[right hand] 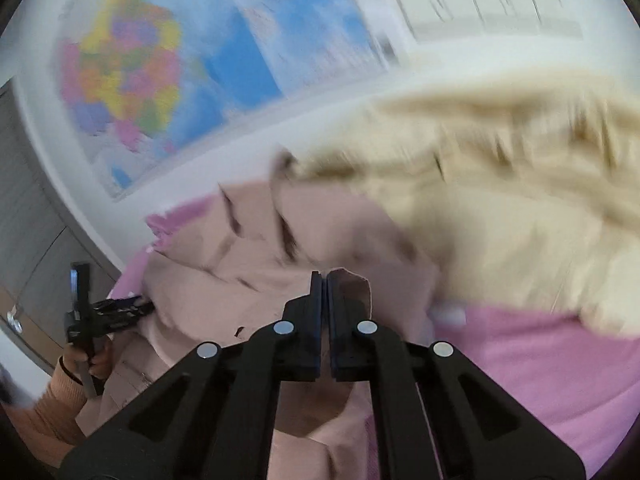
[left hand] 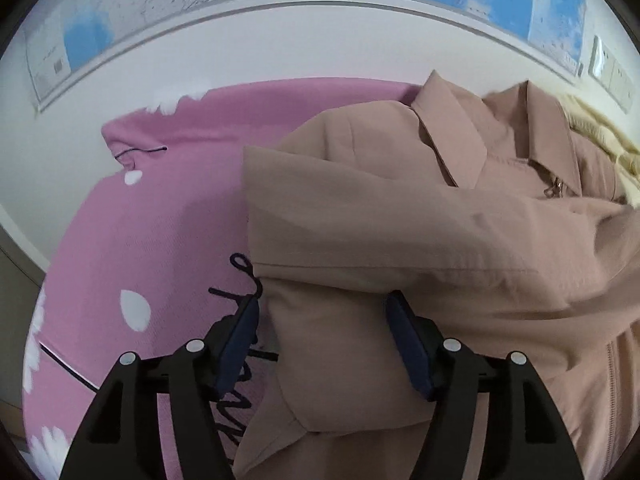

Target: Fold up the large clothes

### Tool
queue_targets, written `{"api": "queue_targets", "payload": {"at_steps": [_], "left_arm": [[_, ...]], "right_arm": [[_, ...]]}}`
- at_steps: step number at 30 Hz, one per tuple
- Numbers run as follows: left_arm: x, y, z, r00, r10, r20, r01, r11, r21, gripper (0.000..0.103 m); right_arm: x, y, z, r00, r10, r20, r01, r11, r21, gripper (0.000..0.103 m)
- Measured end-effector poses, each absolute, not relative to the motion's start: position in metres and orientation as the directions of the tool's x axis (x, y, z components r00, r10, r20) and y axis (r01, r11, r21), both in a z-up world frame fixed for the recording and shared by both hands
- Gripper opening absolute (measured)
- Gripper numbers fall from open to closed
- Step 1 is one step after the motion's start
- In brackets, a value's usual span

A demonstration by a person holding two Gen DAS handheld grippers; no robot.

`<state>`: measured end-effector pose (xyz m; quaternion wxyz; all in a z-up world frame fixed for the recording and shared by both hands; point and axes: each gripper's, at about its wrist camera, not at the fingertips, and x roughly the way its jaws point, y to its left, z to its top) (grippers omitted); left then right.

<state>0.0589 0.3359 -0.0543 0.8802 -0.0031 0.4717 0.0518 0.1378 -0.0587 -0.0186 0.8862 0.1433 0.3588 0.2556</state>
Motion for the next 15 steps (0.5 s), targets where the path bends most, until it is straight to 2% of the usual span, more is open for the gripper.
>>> {"api": "queue_targets", "payload": {"at_steps": [3,5,6,7,10,12,13,15], "left_arm": [[0.055,0.331,-0.05,0.563,0.108,-0.819,-0.087,0.994,0.071,0.065],[0.05,0.327,-0.048,0.567,0.126,-0.814,-0.076,0.992,0.1,0.065],[0.047,0.325,-0.044,0.576,0.138,-0.806,-0.073,0.99,0.118,0.064],[0.045,0.324,-0.041,0.585,0.138,-0.799,-0.069,0.99,0.121,0.064],[0.034,0.318,-0.027,0.631,0.067,-0.773,-0.013,0.997,0.076,0.064],[0.033,0.307,-0.021,0.641,0.021,-0.767,0.044,0.997,0.064,0.064],[0.033,0.3,-0.019,0.645,0.014,-0.764,0.062,0.996,0.07,0.064],[0.038,0.289,-0.018,0.642,-0.025,-0.767,0.098,0.994,0.049,0.064]], "right_arm": [[0.14,-0.059,-0.042,0.563,0.543,-0.623,-0.324,0.838,0.439,0.01],[0.136,-0.063,-0.044,0.567,0.521,-0.638,-0.304,0.853,0.425,0.026],[0.131,-0.067,-0.04,0.583,0.514,-0.629,-0.299,0.856,0.423,0.039],[0.127,-0.071,-0.035,0.607,0.498,-0.619,-0.294,0.865,0.407,0.046],[0.115,-0.071,-0.014,0.651,0.477,-0.59,-0.325,0.878,0.35,0.049],[0.116,-0.05,-0.008,0.627,0.473,-0.619,-0.388,0.879,0.278,0.051],[0.118,-0.033,-0.01,0.615,0.453,-0.645,-0.418,0.881,0.22,0.059],[0.124,-0.006,-0.018,0.577,0.447,-0.683,-0.476,0.864,0.163,0.066]]}}
